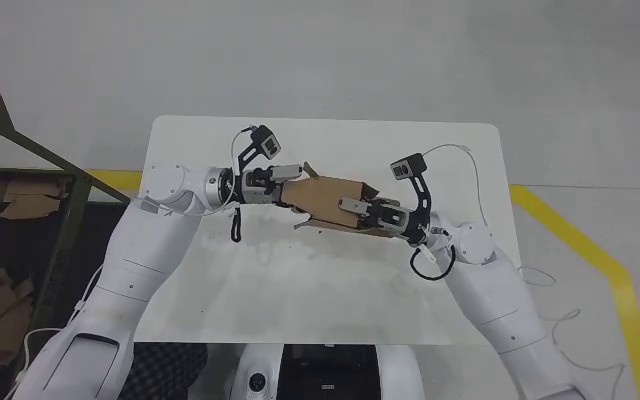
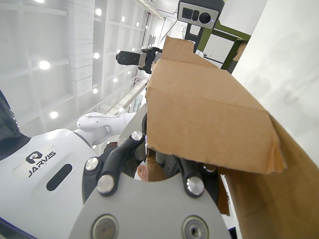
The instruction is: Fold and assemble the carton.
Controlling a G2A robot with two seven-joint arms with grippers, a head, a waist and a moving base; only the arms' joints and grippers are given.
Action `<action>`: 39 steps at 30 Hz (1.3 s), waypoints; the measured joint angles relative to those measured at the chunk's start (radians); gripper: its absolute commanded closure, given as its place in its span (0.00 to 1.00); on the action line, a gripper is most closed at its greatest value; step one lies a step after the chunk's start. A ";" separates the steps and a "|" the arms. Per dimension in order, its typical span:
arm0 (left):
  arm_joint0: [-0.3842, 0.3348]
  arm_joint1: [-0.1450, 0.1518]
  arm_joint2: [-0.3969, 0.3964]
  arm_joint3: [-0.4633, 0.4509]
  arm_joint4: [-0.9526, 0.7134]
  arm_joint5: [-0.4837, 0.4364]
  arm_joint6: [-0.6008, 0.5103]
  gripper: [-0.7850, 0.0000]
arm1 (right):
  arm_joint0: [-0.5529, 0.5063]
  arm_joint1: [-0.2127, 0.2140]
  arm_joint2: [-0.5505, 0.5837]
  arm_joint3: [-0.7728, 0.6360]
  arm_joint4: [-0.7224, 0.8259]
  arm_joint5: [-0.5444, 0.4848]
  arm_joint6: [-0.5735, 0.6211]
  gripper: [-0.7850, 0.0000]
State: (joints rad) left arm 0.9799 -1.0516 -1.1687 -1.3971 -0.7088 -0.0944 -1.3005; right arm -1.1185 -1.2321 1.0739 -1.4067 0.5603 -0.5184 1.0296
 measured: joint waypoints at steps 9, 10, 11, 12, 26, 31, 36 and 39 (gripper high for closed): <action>-0.006 -0.001 -0.005 0.010 0.006 -0.008 0.009 0.00 | 0.002 -0.001 -0.008 0.001 -0.003 0.004 0.006 1.00; -0.006 -0.001 -0.005 0.010 0.006 -0.008 0.009 0.00 | 0.002 -0.001 -0.008 0.001 -0.003 0.003 0.006 1.00; -0.006 -0.001 -0.005 0.010 0.006 -0.008 0.009 0.00 | 0.002 -0.001 -0.007 0.001 -0.002 0.003 0.006 1.00; -0.006 -0.001 -0.006 0.010 0.005 -0.007 0.009 0.00 | 0.002 -0.001 -0.006 0.002 -0.003 0.002 0.002 1.00; 0.030 0.006 -0.039 -0.018 -0.005 0.000 0.001 0.00 | -0.025 0.001 0.041 0.005 0.008 -0.020 -0.102 1.00; 0.041 0.007 -0.041 -0.035 -0.006 0.007 -0.004 0.00 | -0.028 -0.001 0.055 0.023 0.011 -0.019 -0.169 1.00; 0.041 0.007 -0.045 -0.050 -0.018 0.009 -0.006 0.00 | -0.023 -0.004 0.048 0.031 -0.032 -0.006 -0.206 1.00; 0.036 0.006 -0.047 -0.050 -0.021 0.003 0.003 0.00 | -0.017 -0.004 0.043 0.028 -0.061 0.007 -0.199 1.00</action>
State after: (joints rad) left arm 1.0159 -1.0455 -1.2160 -1.4469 -0.7300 -0.0918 -1.2973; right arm -1.1355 -1.2359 1.1167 -1.3790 0.4993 -0.5113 0.8305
